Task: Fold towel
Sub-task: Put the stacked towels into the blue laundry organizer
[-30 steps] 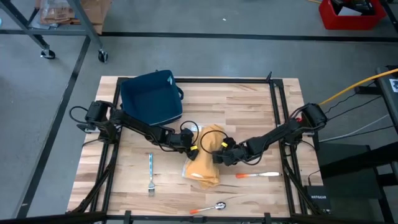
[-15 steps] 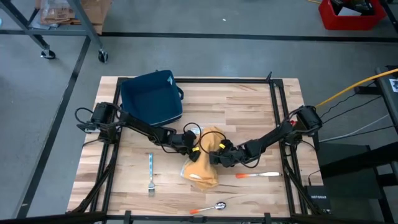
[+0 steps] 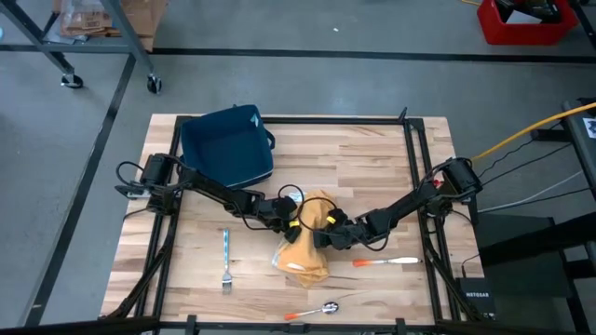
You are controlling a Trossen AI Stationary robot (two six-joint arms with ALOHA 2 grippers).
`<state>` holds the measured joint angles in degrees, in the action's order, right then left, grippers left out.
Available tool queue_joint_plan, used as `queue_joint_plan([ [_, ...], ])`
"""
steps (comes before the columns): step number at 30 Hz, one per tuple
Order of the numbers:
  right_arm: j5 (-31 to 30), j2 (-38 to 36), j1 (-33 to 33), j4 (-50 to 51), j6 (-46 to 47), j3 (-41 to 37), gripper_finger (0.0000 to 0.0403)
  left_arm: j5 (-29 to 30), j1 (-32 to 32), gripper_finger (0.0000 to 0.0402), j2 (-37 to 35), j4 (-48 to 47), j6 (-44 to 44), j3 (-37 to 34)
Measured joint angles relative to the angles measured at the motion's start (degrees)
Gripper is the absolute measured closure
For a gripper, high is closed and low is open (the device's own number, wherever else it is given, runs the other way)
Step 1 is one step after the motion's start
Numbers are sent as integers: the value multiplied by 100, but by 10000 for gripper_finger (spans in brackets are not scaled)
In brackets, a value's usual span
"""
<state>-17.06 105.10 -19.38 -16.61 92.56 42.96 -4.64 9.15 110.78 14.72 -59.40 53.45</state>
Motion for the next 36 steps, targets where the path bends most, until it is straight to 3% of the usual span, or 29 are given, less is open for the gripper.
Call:
queue_joint_plan([
  [7,48,2,0,-109,-274,0,221,-190,32,231,9,111,311,0],
  [13,214,19,0,-481,-844,2,227,-488,51,273,11,94,422,34],
  [22,420,32,0,-698,-1590,98,310,-856,72,332,11,66,664,44],
  [26,405,32,0,-740,-1813,98,330,-857,72,335,-60,10,922,44],
  [36,145,30,0,-938,-2646,105,325,-668,70,339,-432,-509,1326,48],
])
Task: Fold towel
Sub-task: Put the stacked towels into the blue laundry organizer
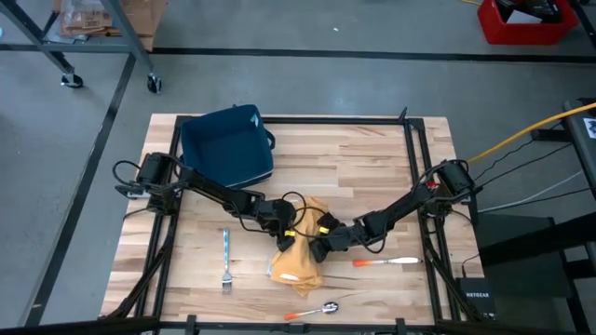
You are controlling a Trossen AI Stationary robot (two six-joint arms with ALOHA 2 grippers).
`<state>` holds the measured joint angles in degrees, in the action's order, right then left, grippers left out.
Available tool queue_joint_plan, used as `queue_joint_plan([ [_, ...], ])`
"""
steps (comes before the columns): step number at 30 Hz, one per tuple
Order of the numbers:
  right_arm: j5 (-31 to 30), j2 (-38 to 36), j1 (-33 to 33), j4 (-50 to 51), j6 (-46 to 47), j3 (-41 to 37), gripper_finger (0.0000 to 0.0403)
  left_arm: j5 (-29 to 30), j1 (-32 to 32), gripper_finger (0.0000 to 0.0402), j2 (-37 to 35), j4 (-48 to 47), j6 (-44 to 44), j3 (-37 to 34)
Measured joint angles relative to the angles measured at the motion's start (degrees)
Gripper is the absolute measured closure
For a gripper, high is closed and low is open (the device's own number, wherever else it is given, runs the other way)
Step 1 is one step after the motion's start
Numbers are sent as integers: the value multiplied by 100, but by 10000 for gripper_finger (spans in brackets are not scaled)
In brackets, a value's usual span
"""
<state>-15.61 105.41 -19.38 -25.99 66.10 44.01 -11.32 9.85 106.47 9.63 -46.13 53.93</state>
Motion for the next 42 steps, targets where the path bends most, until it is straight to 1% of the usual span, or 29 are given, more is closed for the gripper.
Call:
queue_joint_plan([
  [6,-33,-13,0,191,-224,113,325,12,11,340,-10,-35,50,0],
  [11,-129,-226,2,468,-608,122,325,75,17,340,-111,-33,76,4],
  [16,-251,-531,46,564,-1055,122,325,217,-89,342,-483,-347,341,4],
  [18,-363,-596,103,593,-1124,131,325,259,-152,342,-645,-547,463,5],
  [21,-377,-674,235,620,-1147,133,325,354,-207,342,-837,-758,619,7],
  [24,-273,-709,351,641,-1151,181,325,473,-210,343,-957,-942,708,7],
  [29,-27,-713,552,1330,-1584,542,325,640,-223,343,-1063,-1160,800,7],
  [33,228,-721,704,1516,-1820,824,330,697,-245,343,-1405,-1612,1108,7],
  [42,423,-723,989,1649,-2229,1500,330,1284,-246,343,-2431,-2703,1784,20],
])
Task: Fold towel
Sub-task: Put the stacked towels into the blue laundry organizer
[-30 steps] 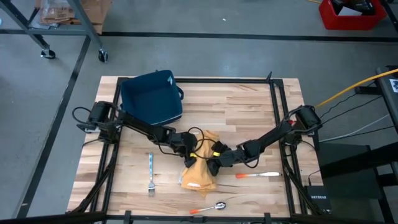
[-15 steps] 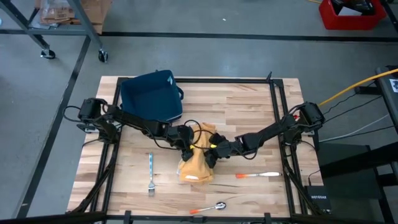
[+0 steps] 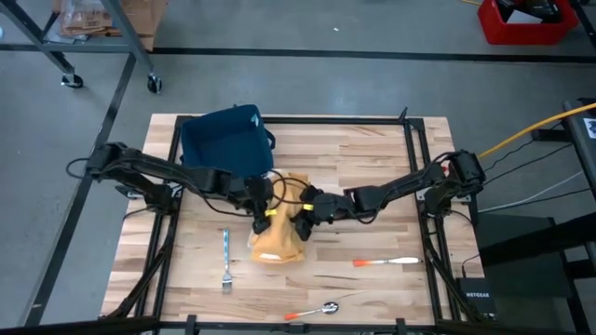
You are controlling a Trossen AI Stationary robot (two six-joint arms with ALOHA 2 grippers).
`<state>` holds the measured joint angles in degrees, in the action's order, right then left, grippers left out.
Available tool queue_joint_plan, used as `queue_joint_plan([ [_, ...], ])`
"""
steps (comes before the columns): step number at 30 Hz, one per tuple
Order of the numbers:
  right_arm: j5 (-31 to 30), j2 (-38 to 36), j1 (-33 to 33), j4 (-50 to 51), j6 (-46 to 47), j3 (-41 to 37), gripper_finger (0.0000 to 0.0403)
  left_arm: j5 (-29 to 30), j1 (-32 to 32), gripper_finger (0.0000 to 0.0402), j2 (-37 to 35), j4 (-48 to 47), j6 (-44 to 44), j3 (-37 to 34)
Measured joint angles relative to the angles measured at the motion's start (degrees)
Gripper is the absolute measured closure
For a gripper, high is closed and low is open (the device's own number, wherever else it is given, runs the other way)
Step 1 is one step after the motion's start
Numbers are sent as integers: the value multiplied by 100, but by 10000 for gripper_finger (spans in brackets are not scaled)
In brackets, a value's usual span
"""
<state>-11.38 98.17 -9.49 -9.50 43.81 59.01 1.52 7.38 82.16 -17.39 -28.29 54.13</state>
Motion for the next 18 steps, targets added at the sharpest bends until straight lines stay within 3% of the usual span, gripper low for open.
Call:
queue_joint_plan([
  [11,567,-18,612,2339,-1022,1622,329,298,-302,343,-856,-306,506,9],
  [18,986,-22,1090,2549,-1705,2416,329,665,-619,343,-1644,-454,788,22],
])
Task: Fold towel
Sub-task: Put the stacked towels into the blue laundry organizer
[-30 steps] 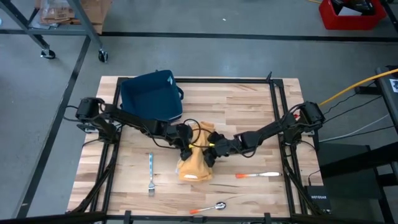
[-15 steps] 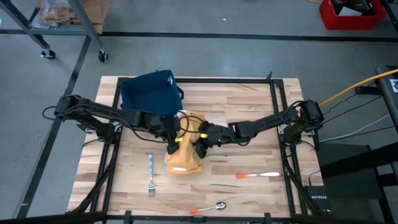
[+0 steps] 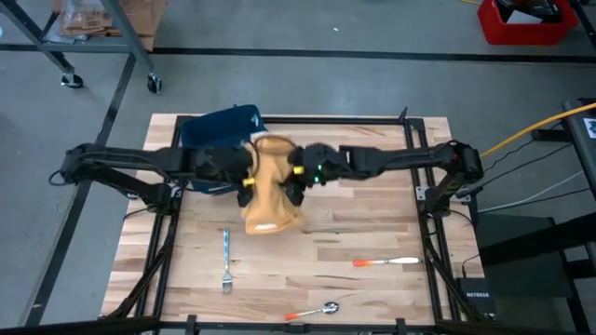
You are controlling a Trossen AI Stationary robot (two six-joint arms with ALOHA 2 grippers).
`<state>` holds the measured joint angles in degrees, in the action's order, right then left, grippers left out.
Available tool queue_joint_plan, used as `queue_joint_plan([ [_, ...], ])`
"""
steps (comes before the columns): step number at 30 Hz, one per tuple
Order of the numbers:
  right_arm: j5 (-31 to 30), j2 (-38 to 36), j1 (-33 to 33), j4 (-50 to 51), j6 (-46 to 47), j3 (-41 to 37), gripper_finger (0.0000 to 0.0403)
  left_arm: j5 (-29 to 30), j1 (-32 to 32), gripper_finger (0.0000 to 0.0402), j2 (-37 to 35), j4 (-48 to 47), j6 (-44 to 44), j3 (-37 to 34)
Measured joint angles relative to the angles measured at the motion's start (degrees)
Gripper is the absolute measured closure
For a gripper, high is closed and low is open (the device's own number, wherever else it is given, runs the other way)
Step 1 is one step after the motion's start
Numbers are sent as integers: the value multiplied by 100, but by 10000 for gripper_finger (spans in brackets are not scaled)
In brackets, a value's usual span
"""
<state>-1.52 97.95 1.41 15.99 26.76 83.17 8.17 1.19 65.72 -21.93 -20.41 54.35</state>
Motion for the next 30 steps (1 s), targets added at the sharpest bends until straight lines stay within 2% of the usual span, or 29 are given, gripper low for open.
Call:
queue_joint_plan([
  [4,241,28,348,-371,-47,183,329,354,-193,343,-461,-11,145,0],
  [8,370,150,668,-1285,-42,288,329,711,-474,343,-797,49,157,27],
  [12,306,267,924,-2314,-28,348,329,1196,-813,343,-971,741,112,38],
  [14,300,320,1040,-2733,14,383,329,1257,-955,343,-1028,822,1,78],
  [21,563,826,1220,-3372,456,357,329,1353,-1275,343,-1034,303,-611,31],
  [26,629,1248,1216,-3637,622,357,329,1665,-1321,343,-1072,-654,-1222,20],
  [30,770,1609,1191,-3607,647,502,329,1681,-1358,343,-1083,-1648,-1760,17],
])
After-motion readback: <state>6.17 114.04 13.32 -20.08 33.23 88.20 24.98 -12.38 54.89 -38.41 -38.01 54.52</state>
